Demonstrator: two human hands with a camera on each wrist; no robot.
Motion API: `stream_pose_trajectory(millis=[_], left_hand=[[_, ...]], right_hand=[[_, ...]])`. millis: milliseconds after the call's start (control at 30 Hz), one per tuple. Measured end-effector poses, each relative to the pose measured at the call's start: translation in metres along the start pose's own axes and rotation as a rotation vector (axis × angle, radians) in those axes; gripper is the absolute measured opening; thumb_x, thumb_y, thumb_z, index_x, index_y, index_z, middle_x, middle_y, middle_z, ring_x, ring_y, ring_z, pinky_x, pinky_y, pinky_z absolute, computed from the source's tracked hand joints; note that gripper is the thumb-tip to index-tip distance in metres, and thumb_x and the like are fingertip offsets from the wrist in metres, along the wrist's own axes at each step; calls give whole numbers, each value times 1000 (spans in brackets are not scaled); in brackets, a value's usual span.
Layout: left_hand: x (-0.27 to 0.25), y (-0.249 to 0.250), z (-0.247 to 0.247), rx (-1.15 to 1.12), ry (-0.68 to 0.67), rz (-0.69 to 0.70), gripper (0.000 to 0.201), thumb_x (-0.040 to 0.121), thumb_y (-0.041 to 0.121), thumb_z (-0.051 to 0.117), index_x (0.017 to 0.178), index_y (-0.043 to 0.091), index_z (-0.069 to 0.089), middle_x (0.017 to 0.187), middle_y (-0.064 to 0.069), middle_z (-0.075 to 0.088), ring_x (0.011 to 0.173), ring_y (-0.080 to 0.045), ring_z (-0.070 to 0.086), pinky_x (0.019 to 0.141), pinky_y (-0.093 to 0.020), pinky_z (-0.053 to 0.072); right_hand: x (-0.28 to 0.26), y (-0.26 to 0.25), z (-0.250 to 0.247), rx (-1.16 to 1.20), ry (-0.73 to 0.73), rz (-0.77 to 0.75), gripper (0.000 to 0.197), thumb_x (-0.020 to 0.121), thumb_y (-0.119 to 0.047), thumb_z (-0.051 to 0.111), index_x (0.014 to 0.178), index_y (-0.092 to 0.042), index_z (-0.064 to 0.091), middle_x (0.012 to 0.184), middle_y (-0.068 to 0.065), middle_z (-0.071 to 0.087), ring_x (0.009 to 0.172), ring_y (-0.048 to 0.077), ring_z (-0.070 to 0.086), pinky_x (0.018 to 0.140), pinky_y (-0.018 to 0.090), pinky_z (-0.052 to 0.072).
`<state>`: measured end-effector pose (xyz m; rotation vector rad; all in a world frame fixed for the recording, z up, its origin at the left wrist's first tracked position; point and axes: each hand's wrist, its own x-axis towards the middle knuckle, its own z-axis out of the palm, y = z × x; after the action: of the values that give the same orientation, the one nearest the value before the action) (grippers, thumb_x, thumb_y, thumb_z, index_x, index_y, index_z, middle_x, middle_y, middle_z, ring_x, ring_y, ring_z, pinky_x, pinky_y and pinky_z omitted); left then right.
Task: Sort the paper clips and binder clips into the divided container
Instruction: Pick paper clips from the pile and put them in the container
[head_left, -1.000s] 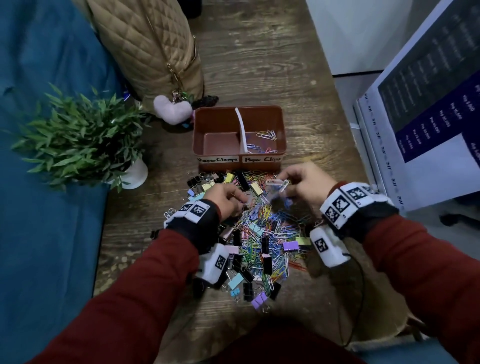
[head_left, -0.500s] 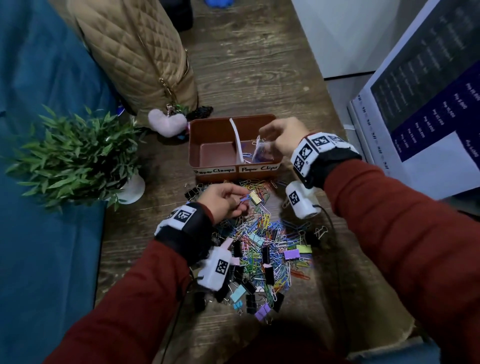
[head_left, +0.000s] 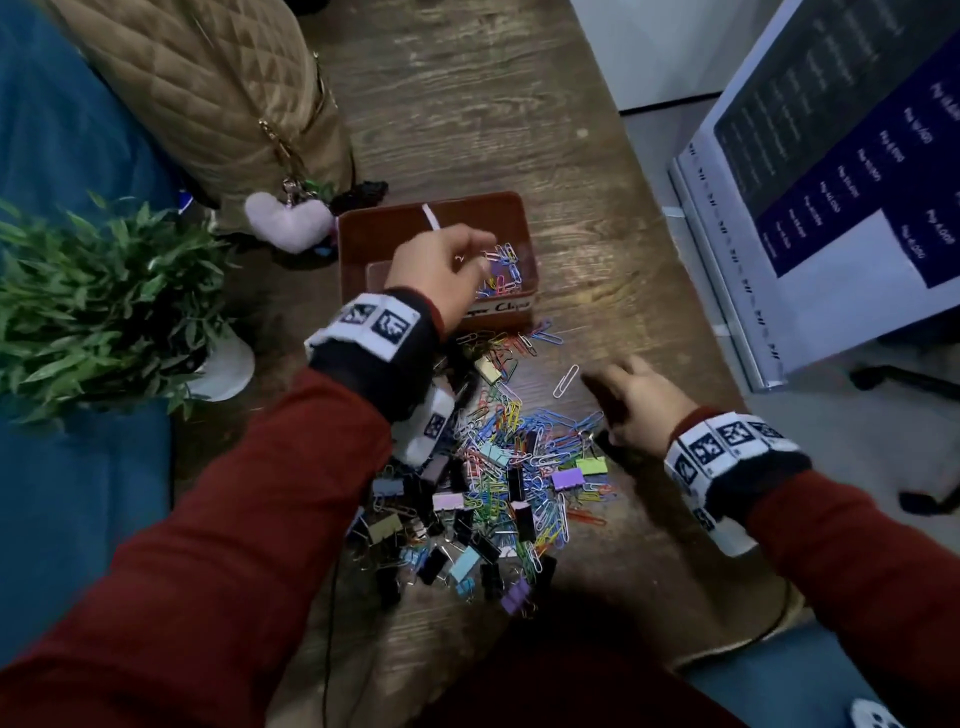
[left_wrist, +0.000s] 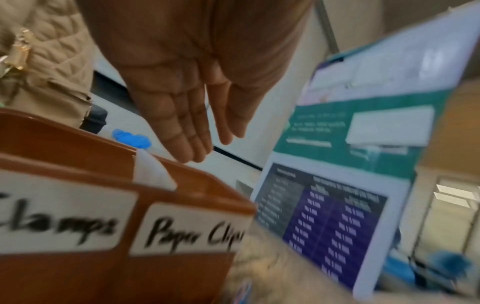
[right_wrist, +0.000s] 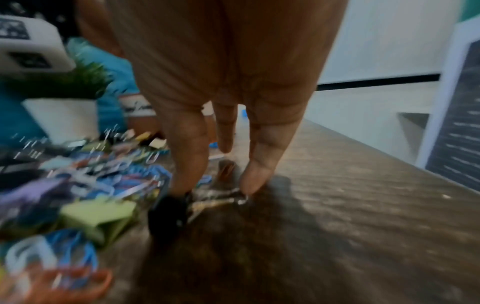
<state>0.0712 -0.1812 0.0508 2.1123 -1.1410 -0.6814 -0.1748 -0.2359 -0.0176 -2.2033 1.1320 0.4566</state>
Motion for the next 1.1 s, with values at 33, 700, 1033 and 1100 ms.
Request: stream_pose_trajectory(millis=[33, 700, 1033, 1100], left_hand=[[-10, -3, 4, 75, -20, 9, 23, 86, 20, 64, 106, 27, 70, 94, 11, 67, 89, -7, 60, 85, -15, 42], [-110, -81, 36, 527, -412, -201, 54, 74, 37, 76, 118, 19, 49, 122, -2, 44, 114, -23, 48, 95, -37, 44], [-92, -80, 50, 476, -448, -6, 51, 88, 10, 58, 133, 32, 50, 127, -3, 49, 111, -22, 54, 94, -33, 47], [-90, -81, 52, 507, -487, 20, 57, 86, 13, 62, 136, 34, 45, 126, -4, 46, 109, -22, 53, 91, -30, 45]], right_hand=[[2, 1, 6, 4, -7, -24, 83, 63, -1, 75, 136, -22, 43, 130, 13, 40, 113, 33, 52, 95, 29, 41], [20, -86, 25, -468, -175, -594, 45, 83, -7, 62, 124, -22, 52, 119, 7, 46, 107, 27, 54, 87, 36, 47], [13, -58, 10, -57, -152, -281, 21, 77, -1, 66, 93, -14, 70, 88, 5, 69, 80, 19, 63, 74, 24, 48], [13, -52, 4, 41, -141, -216, 20, 77, 1, 68, 85, -17, 71, 78, 1, 67, 62, 9, 59, 65, 25, 51]])
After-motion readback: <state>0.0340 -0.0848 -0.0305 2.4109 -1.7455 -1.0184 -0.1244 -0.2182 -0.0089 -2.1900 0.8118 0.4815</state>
